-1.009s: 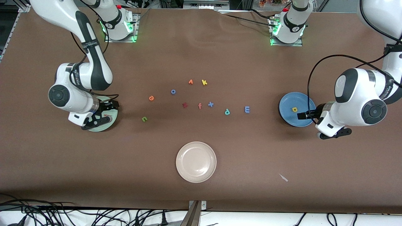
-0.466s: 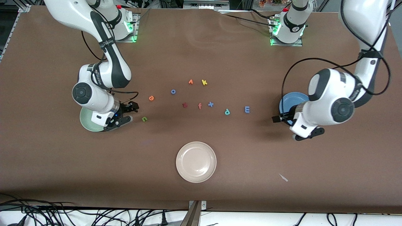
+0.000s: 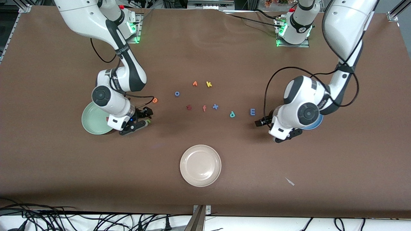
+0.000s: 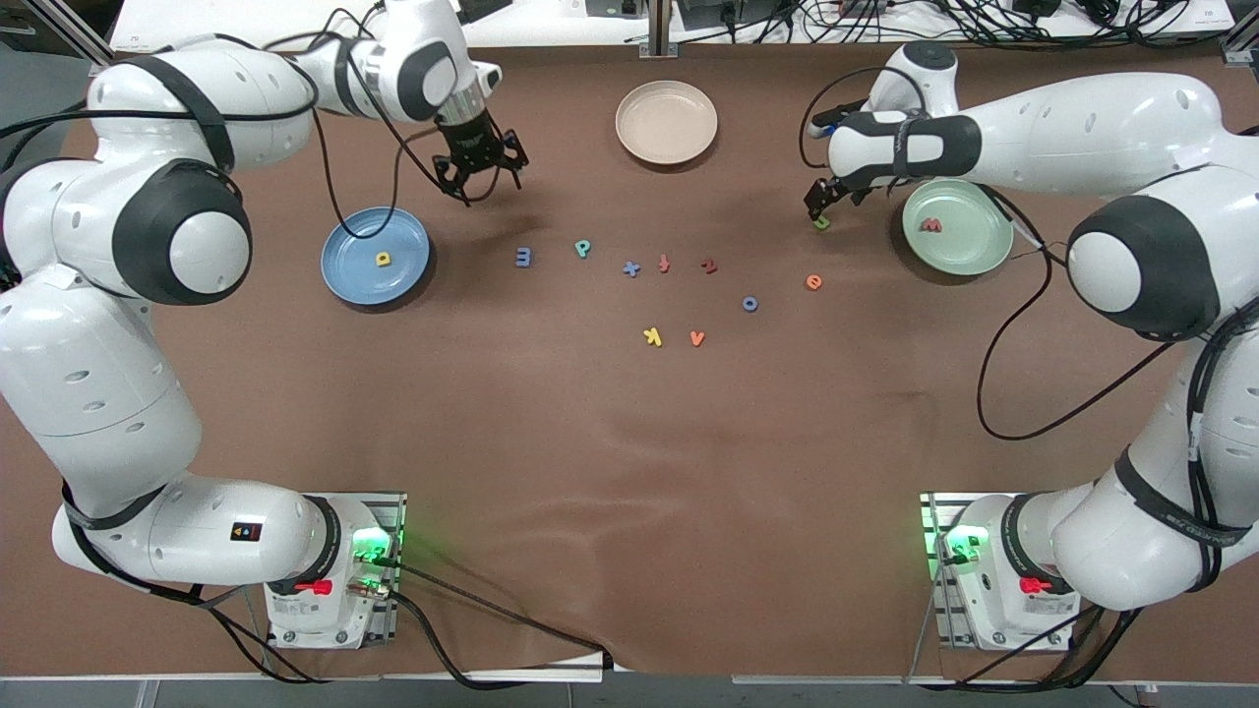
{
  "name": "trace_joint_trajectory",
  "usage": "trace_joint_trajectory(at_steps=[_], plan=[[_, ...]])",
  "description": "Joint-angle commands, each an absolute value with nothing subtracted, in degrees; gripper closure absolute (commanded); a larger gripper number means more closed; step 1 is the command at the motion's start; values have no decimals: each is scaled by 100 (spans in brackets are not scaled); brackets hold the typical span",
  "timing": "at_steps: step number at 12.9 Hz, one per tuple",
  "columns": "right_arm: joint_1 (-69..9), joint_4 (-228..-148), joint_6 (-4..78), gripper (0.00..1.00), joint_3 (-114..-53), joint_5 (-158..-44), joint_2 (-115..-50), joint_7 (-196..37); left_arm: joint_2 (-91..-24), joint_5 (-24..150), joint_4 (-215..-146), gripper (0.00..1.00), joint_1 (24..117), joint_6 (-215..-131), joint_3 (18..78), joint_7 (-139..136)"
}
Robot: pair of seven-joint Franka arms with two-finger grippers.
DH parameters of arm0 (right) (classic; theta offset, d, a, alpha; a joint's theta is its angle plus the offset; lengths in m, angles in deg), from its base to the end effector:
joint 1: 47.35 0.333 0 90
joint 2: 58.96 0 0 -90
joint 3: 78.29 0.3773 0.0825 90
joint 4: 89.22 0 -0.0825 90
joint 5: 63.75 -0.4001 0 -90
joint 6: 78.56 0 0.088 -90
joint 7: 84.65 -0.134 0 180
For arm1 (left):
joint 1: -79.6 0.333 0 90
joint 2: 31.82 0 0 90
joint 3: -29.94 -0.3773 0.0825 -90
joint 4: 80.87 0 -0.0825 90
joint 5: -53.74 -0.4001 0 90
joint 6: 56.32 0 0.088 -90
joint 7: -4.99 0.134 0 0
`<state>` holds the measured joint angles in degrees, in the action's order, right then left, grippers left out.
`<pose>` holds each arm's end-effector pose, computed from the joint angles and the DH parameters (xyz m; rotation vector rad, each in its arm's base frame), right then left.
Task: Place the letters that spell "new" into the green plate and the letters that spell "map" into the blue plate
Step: 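Grasp blue 3 with the left gripper while the right gripper grasps green u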
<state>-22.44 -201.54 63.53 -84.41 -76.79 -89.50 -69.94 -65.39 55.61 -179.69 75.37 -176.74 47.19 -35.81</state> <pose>0.6199 0.2174 0.2136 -2.9904 -0.6356 0.0147 0.6474 -0.2350 0.2595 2.9871 0.5880 -0.3964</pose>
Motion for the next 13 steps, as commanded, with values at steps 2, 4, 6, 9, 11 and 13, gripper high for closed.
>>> trace_joint_trajectory(at_steps=[2, 4, 6, 9, 11, 13], plan=[[-2143, -20111, 6540, 7, -8435, -7677, -9156, -6953, -6477, 5672, -18676, 6, 7274, -18585, 4672, -3720], [-2054, -20137, 6593, 19, -8435, -7676, -9209, -6945, -6530, 5664, -18800, 12, 7187, -18736, 4672, -3720], [-2054, -20137, 6593, 28, -8435, -7667, -9218, -6918, -6574, 5664, -18844, 18, 7151, -18745, 4672, -3711], [-2063, -20164, 6576, 34, -8453, -7667, -9218, -6638, -6600, 5629, -18994, 25, 7072, -18745, 4672, -3711], [-2072, -20164, 6567, 38, -8461, -7667, -9218, -6619, -6732, 5594, -18985, 29, 7010, -18771, 4672, -3711], [-2081, -20164, 6549, 40, -8488, -7667, -9218, -6453, -6767, 5593, -19003, 30, 7010, -18886, 4672, -3711]])
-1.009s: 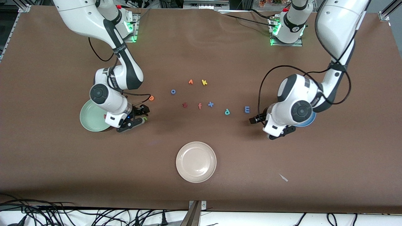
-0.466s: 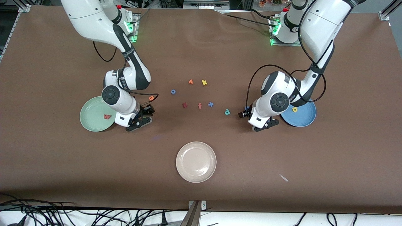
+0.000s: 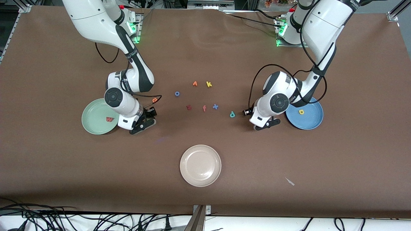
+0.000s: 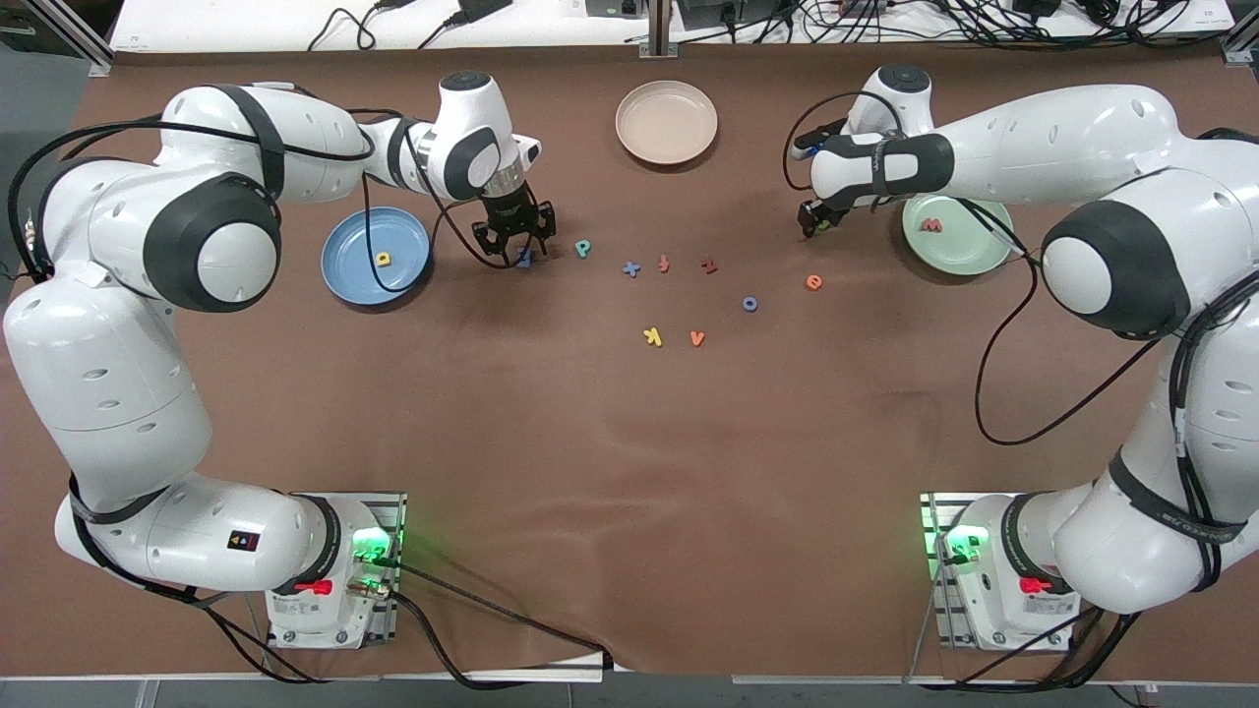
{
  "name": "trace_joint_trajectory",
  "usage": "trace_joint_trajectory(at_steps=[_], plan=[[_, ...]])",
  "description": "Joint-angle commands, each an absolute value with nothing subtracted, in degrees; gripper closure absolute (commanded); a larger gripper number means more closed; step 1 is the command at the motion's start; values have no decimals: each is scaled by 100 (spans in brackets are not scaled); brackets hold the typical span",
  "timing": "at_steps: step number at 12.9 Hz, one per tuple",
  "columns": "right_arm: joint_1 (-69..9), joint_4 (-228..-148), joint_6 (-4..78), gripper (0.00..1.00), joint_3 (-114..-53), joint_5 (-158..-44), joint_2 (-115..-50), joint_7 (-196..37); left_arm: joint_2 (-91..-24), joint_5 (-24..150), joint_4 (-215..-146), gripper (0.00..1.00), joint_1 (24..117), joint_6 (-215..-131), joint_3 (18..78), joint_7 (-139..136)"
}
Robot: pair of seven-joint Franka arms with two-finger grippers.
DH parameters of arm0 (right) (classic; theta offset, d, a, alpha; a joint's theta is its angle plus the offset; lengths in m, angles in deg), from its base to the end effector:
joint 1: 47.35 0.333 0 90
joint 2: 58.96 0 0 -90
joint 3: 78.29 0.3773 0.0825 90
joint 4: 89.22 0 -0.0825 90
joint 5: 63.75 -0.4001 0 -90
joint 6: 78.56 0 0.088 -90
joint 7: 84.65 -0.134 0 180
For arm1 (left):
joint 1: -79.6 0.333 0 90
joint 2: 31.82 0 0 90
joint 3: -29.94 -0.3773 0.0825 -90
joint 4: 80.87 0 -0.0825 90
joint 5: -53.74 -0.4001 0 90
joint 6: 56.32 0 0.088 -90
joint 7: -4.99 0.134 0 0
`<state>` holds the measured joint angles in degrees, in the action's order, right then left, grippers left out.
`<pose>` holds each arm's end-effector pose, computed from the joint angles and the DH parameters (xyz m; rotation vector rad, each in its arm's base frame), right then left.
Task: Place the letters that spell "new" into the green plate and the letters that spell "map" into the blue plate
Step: 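Grasp blue 3 with the left gripper while the right gripper grasps green u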
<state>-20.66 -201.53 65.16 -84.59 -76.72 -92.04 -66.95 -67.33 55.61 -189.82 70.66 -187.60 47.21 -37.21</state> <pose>0.6122 0.2326 0.1872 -2.9759 -0.7560 0.0353 0.5817 -0.2792 0.1806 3.0167 0.5156 -0.4344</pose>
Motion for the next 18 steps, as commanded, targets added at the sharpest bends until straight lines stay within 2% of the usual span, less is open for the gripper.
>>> trace_joint_trajectory(at_steps=[1, 4, 8, 12, 15, 18], plan=[[-2081, -20172, 6549, 42, -8488, -7667, -9218, -6426, -6776, 5593, -19003, 33, 7010, -18895, 4672, -3711], [-2081, -20172, 6549, 50, -8488, -7667, -9227, -6426, -6785, 5593, -19003, 46, 7010, -18895, 4672, -3702], [-2054, -20172, 6567, 56, -8488, -7667, -9279, -6426, -6785, 5585, -18985, 55, 7028, -18895, 4663, -3658], [-2019, -20172, 6576, 63, -8488, -7641, -9280, -6426, -6820, 5576, -18994, 56, 7028, -18895, 4663, -3641], [-2010, -20164, 6576, 68, -8488, -7641, -9288, -6452, -6820, 5576, -18994, 70, 7028, -18895, 4663, -3641], [-2010, -20128, 6549, 78, -8488, -7641, -9288, -6487, -6820, 5576, -18994, 81, 7028, -18895, 4663, -3632]])
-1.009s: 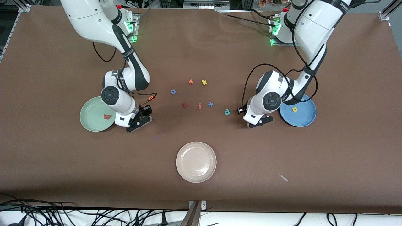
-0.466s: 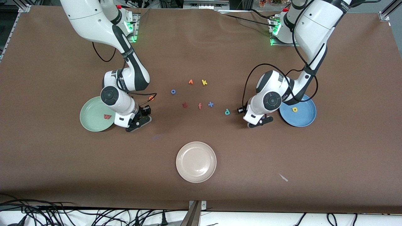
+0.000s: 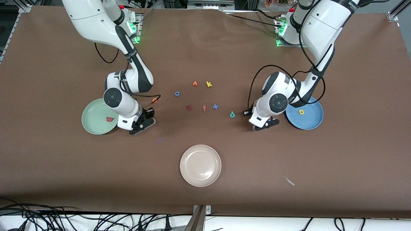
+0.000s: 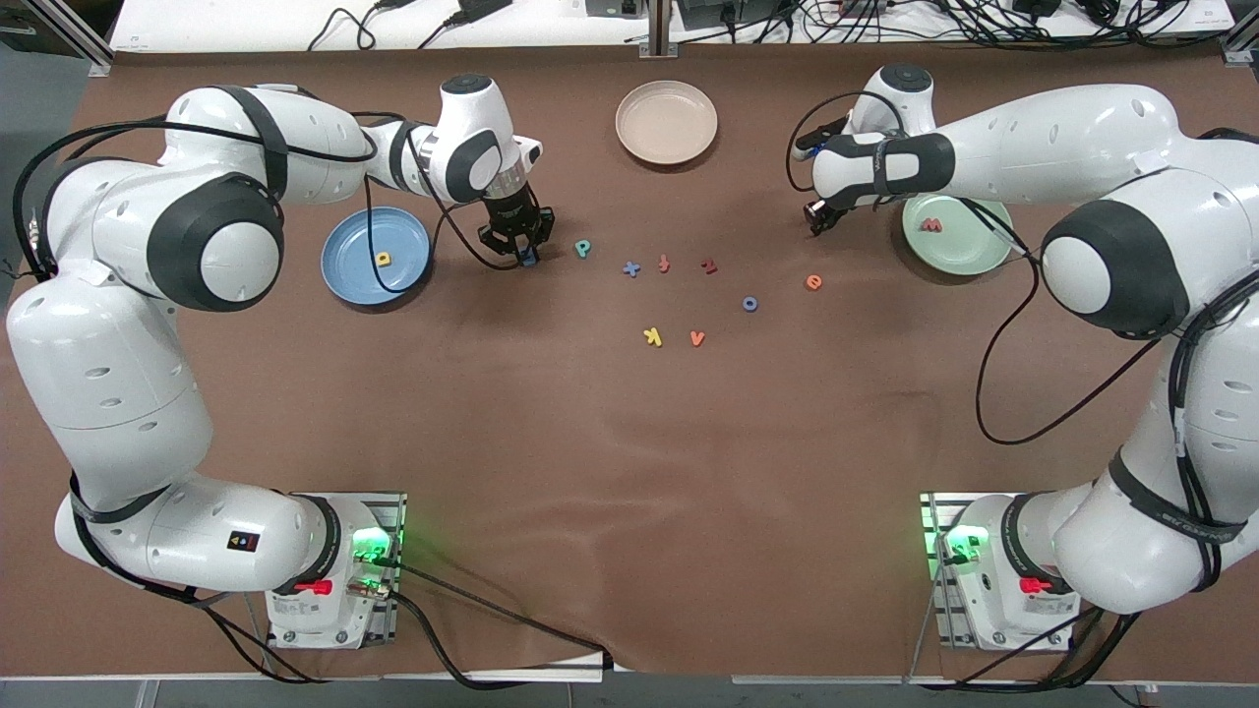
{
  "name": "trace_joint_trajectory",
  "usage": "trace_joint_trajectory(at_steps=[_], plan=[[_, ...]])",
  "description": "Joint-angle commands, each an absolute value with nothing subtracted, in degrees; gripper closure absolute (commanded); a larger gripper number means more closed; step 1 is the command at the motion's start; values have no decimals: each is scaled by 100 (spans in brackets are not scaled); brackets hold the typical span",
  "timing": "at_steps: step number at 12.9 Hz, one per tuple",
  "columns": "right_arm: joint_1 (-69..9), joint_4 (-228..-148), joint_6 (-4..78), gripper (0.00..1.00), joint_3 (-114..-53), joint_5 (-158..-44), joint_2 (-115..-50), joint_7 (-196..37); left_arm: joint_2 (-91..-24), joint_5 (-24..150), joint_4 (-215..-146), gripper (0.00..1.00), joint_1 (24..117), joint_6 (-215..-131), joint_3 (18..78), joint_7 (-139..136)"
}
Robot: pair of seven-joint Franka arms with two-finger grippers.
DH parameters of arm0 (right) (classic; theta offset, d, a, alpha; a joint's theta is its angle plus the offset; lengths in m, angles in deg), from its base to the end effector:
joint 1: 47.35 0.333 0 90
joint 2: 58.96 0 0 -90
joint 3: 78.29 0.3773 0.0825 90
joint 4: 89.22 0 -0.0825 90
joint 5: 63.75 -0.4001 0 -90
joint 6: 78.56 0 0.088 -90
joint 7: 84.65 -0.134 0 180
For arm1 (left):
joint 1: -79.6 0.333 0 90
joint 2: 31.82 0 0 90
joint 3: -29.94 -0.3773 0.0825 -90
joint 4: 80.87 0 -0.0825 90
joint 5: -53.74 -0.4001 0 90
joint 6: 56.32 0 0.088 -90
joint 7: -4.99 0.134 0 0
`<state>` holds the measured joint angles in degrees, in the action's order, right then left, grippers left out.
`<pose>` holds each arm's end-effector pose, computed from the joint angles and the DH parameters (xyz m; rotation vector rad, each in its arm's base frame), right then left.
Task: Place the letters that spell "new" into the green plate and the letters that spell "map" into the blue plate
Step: 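Place blue 3 on blue plate while the right gripper places u on green plate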
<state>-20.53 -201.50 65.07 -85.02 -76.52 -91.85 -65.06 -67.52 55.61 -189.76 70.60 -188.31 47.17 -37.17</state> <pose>0.6138 0.2298 0.1898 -2.9681 -0.8048 0.0288 0.5833 -0.2800 0.1795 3.0127 0.5155 -0.4209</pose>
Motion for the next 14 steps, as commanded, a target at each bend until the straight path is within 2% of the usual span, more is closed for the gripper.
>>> trace_joint_trajectory(at_steps=[1, 5, 9, 13, 14], plan=[[-2010, -20111, 6540, 80, -8488, -7650, -9280, -6496, -6820, 5576, -18994, 85, 7028, -18886, 4663, -3623], [-2045, -20058, 6348, 84, -8488, -7659, -9236, -6488, -6655, 5567, -18968, 88, 7098, -18746, 4663, -3641], [-2063, -19689, 5224, 87, -8943, -7668, -8912, -6496, -5759, 5593, -18626, 88, 7563, -17413, 4664, -3106], [-2063, -19707, 4660, 89, -9471, -7659, -8744, -6505, -5379, 5567, -18589, 88, 8484, -16164, 4655, -1615], [-2063, -19707, 4538, 90, -9611, -7659, -8743, -6505, -5388, 5550, -18650, 88, 8678, -16074, 4629, -1280]])
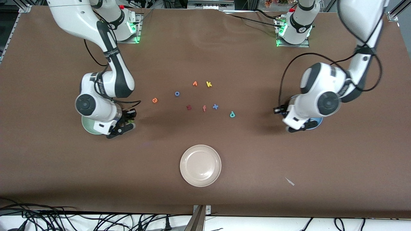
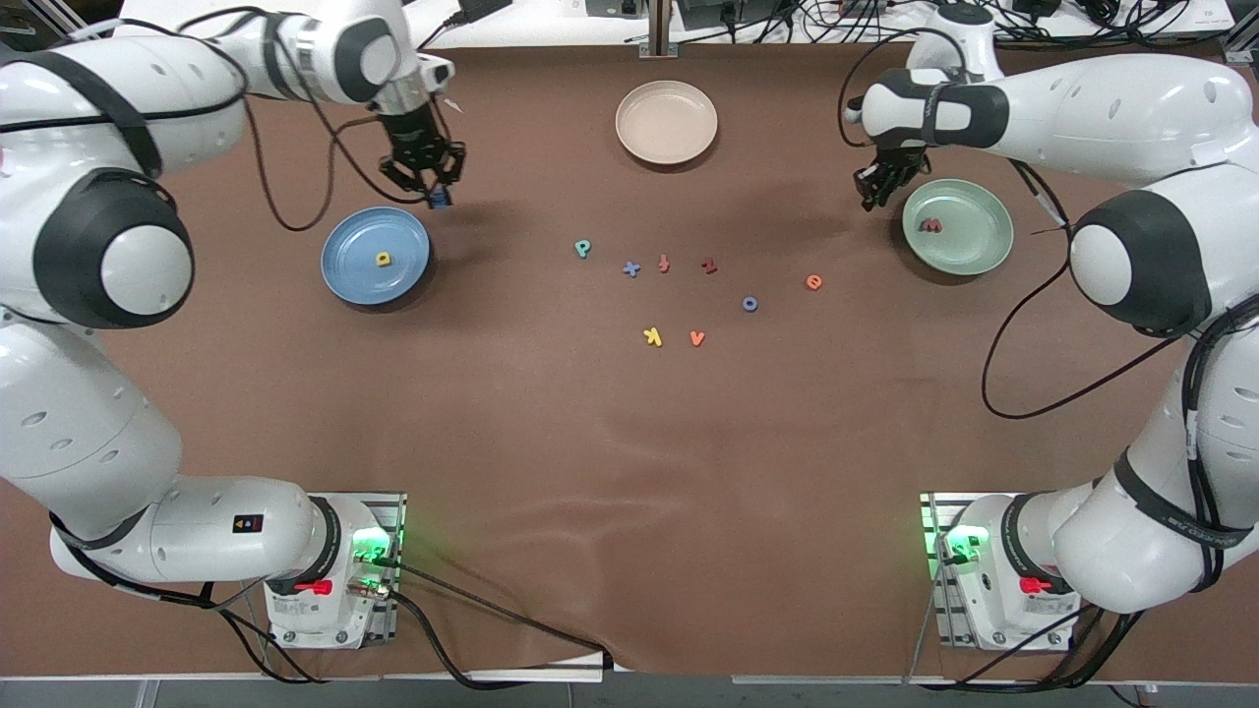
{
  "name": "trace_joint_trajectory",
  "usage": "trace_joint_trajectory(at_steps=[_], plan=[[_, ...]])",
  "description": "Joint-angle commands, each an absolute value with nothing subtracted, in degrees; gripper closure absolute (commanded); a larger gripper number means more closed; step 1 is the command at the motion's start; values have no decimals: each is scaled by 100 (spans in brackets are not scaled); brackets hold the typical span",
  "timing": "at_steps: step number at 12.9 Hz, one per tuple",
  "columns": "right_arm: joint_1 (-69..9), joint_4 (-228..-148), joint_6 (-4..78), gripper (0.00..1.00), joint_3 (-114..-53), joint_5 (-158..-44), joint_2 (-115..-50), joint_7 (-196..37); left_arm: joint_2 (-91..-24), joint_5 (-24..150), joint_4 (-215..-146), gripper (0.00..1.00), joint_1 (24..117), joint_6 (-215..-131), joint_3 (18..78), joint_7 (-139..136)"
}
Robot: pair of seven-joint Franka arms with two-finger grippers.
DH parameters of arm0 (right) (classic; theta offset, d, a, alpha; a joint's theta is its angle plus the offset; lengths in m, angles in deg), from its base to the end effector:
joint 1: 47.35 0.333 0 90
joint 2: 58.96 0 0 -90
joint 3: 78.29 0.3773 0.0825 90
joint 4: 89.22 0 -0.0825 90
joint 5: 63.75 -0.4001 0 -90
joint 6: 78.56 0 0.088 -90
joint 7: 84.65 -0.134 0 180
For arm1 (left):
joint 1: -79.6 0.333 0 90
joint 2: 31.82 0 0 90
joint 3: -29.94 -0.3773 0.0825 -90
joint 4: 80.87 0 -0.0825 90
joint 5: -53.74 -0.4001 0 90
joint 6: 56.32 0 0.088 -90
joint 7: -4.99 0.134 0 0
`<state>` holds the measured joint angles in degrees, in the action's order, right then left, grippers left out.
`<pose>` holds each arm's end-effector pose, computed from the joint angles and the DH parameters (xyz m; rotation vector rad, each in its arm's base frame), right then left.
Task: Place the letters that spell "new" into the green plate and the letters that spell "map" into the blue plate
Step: 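Place blue 3 on blue plate while the right gripper places u on green plate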
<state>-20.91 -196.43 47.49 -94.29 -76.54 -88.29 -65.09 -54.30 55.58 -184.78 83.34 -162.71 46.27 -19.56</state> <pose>0.6408 0.1424 0.2510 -3.0270 -0.6148 0.2363 0.6154 -0.1276 0.3325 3.0461 0.3448 -0.5590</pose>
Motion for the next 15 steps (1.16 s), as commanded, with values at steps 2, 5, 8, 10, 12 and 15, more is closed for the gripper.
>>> trace_joint_trajectory(at_steps=[2, 5, 8, 10, 12, 15], plan=[[-2054, -19724, 4361, 91, -9910, -7650, -8752, -6505, -5527, 5044, -18782, 88, 9057, -16117, 4637, -681], [-2063, -19733, 4361, 90, -10122, -7615, -8822, -6505, -5958, 4583, -18783, 87, 9584, -16440, 4646, -101], [-2063, -19724, 4352, 1, -10158, -7579, -8884, -6540, -6345, 4583, -18783, 86, 9831, -16837, 4646, 174], [-2028, -19715, 4221, 0, -10166, -7579, -8823, -6714, -6512, 4574, -18809, 79, 9893, -16978, 4637, 174], [-1854, -19759, 4141, 0, -10132, -7562, -8648, -7459, -6469, 4583, -18801, 19, 9946, -16953, 4655, 174], [-1388, -19917, 4141, 0, -10131, -7562, -8410, -8602, -6013, 4696, -18695, 0, 9867, -16558, 4925, 43]])
